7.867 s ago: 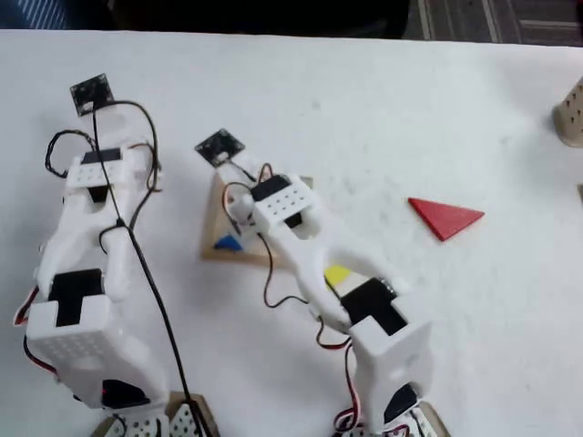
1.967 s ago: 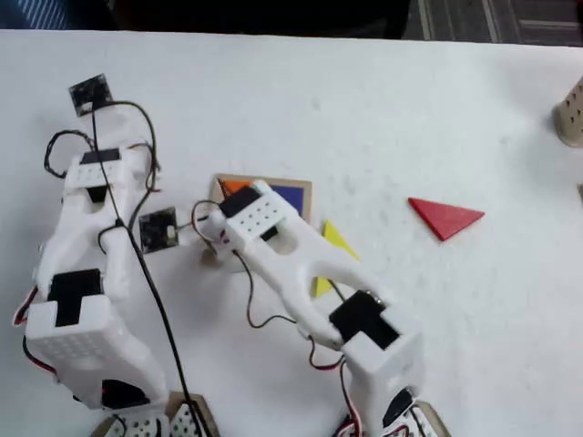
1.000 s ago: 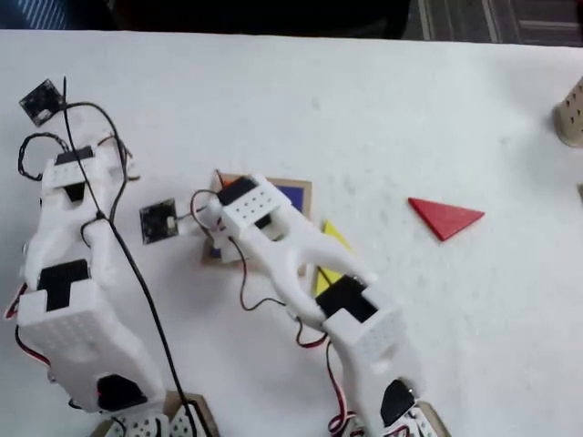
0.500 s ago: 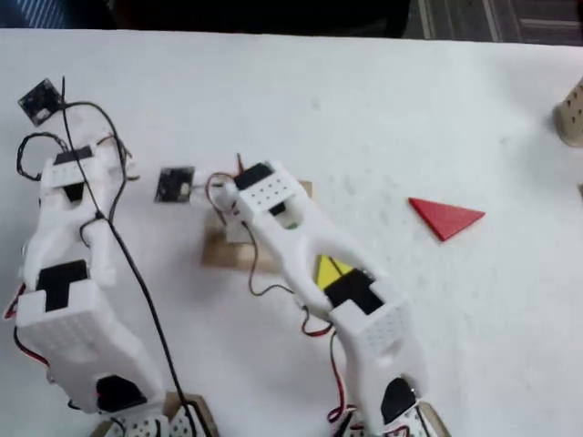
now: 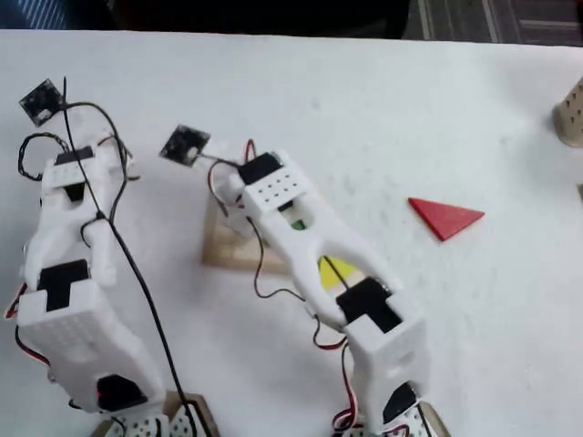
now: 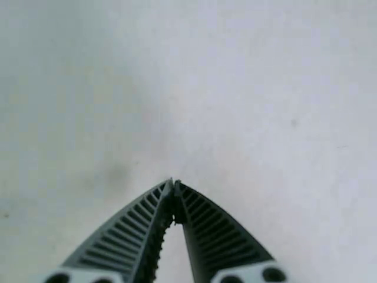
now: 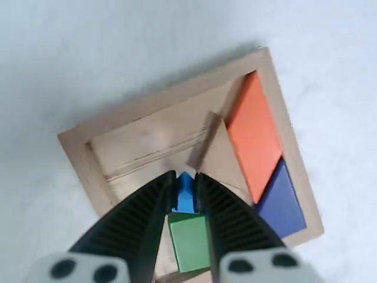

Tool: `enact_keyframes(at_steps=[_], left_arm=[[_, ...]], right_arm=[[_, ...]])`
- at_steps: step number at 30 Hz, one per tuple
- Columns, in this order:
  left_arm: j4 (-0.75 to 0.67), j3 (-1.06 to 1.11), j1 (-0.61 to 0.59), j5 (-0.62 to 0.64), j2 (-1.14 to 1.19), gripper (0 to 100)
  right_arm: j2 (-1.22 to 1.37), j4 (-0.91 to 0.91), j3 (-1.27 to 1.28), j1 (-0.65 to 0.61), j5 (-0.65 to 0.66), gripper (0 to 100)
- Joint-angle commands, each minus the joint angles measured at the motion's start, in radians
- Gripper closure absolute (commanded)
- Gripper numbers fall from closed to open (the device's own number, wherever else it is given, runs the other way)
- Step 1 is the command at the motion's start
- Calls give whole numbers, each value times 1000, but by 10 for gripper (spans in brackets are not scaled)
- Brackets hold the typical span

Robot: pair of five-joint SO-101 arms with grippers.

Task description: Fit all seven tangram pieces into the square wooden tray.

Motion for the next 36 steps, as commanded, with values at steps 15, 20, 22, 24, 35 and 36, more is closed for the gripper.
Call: enact_keyframes(at_steps=[15,20,22,24,35,36], left_arm=[[9,-60,-2,9,-13,978],[9,-60,5,9,-13,978],[9,-58,5,9,-13,978],[9,-58,5,9,-13,978],[9,-55,7,9,-13,978],[9,-55,7,9,-13,978]], right_arm=[[-58,243,-180,202,-377,981],[-58,348,-144,202,-516,981],[-58,348,-101,199,-571,981],[-58,334,-55,202,-620,981],[-58,295,75,283,-749,981],[-59,291,84,271,-749,981]])
